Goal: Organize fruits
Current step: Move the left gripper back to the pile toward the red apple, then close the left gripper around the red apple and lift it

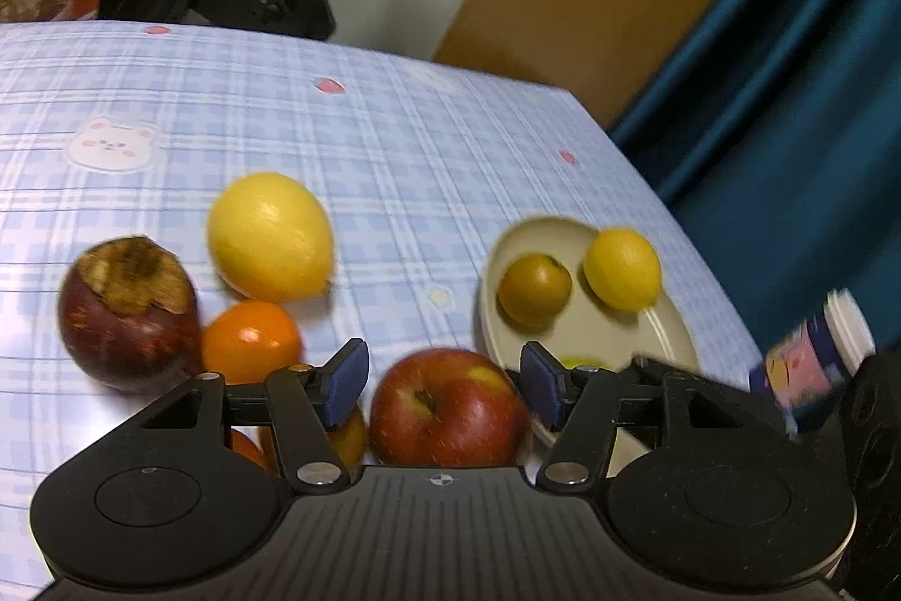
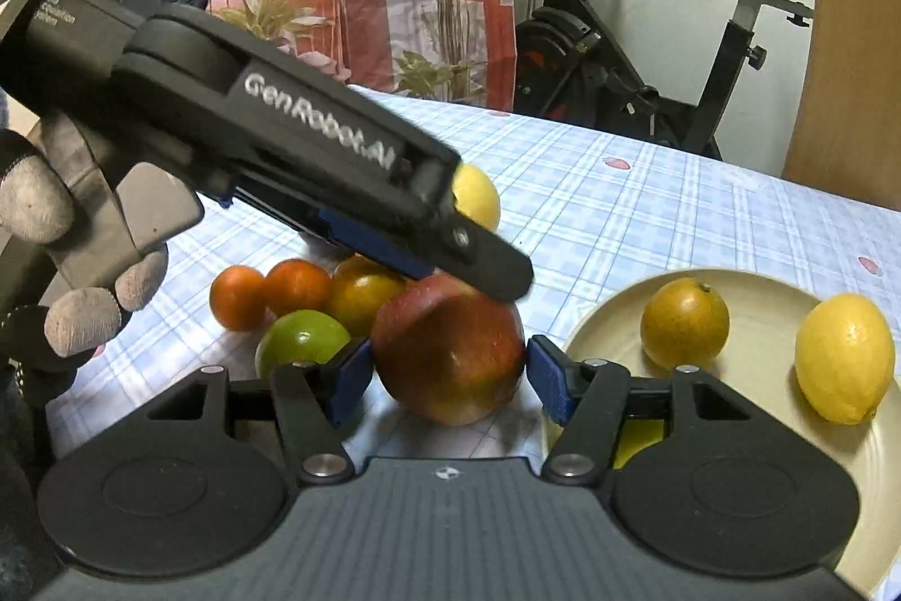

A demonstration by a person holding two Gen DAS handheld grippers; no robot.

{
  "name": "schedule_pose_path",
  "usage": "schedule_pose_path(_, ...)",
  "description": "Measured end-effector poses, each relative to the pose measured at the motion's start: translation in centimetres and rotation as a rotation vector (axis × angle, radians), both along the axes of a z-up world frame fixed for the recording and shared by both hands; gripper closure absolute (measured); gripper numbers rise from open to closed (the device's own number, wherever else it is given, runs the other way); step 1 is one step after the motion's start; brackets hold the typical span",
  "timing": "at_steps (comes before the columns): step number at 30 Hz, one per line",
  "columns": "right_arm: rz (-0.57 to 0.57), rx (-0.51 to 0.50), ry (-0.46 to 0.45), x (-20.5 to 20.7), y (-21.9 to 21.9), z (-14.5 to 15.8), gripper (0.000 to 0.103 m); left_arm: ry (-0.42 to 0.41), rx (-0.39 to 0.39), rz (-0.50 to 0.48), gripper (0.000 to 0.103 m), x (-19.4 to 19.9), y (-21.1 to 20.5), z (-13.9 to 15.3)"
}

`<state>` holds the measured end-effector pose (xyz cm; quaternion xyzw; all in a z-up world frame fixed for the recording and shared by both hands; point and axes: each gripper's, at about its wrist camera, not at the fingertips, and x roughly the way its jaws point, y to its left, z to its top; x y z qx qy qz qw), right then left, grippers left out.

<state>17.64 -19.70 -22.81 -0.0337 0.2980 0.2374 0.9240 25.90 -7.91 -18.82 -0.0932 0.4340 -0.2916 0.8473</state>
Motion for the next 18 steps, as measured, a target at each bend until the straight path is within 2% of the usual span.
schedule_pose_path(3, 0.003, -0.027, -0.020, 0.0, 0.3, 0.2, 0.041, -0.035, 0.051, -0.027, 0.041, -0.7, -0.8, -0.2)
schedule_pose_path(11, 0.017, -0.093, -0.070, -0.7, 1.5, -0.4, 0.036, -0.051, 0.085, -0.043, 0.040, -1.1, -1.4, -0.3)
schedule_pose_path(16, 0.039, -0.130, -0.091, -1.1, 2.1, -0.9, 0.039, -0.035, 0.067, -0.049, 0.038, -1.4, -1.2, -0.5)
schedule_pose_path(18, 0.039, -0.119, -0.086, -1.2, 1.9, -0.8, 0.040, -0.019, 0.036, -0.042, 0.037, -1.4, -0.9, -0.6)
